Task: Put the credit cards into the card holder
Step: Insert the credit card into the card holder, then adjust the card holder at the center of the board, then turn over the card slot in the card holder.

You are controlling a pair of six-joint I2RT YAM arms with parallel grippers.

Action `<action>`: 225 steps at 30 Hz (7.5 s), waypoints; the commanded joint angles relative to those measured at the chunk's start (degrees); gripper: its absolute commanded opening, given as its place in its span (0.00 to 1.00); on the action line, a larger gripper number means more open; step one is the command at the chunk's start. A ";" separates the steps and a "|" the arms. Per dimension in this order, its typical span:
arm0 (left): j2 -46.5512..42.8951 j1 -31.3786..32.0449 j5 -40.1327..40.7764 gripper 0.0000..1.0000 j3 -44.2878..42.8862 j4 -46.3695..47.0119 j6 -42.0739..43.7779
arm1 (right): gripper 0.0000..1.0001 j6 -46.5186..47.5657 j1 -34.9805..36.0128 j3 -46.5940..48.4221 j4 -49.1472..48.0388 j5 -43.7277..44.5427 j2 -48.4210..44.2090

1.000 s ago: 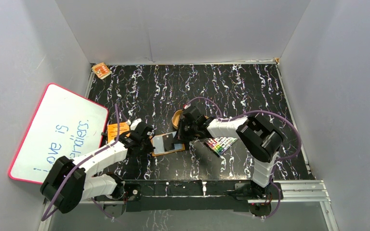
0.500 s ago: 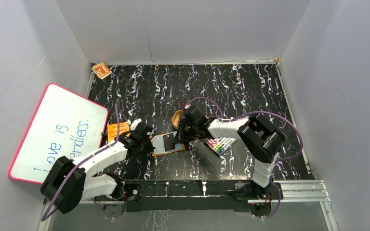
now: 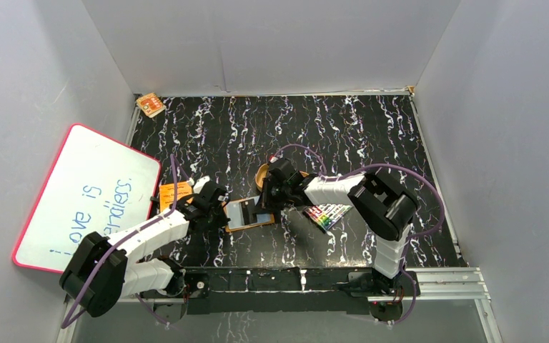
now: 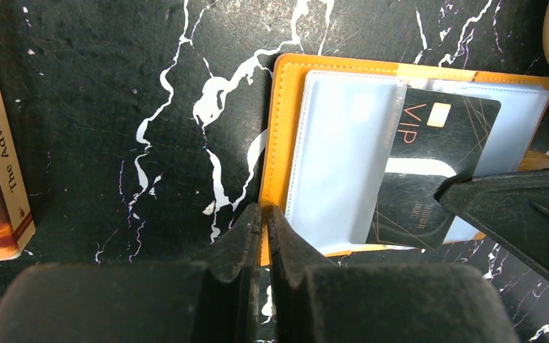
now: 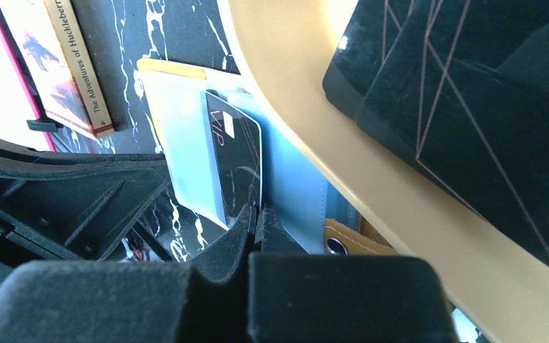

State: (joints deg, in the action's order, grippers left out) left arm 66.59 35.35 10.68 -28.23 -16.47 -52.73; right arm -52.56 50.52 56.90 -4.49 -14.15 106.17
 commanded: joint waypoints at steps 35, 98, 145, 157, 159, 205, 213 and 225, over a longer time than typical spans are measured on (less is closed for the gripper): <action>3.03 0.22 -3.90 0.02 1.78 -0.11 0.32 | 0.29 -2.37 3.07 0.67 -5.19 -7.82 4.57; -9.20 0.33 -14.16 0.86 -5.44 3.04 7.67 | 0.45 -0.76 7.11 -16.43 -1.52 10.79 -15.63; 23.02 7.56 0.31 0.22 -11.66 1.00 12.52 | 0.41 8.15 4.77 -14.00 11.82 16.19 -30.08; 22.53 7.60 0.40 0.02 -10.12 1.24 10.32 | 0.31 5.49 5.53 -9.51 4.22 8.15 -21.40; 22.37 7.62 0.15 0.01 -9.92 1.46 10.00 | 0.28 3.60 5.47 -8.86 1.51 7.15 -19.81; 12.72 7.56 -0.56 0.34 -14.87 -3.44 6.91 | 0.18 1.49 4.09 -2.79 0.19 4.64 -5.11; 10.06 7.62 -1.41 0.57 -16.46 -4.77 6.69 | 0.18 1.56 4.11 -2.44 -0.25 4.29 -4.54; 13.11 7.56 -2.11 0.63 -15.13 -3.17 6.97 | 0.19 1.41 4.08 -1.89 -1.42 2.46 -3.35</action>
State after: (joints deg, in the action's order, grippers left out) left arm 78.96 42.68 9.76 -43.03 -19.33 -45.89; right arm -51.83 54.72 52.84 -3.62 -10.57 101.78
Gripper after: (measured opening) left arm 0.623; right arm 0.179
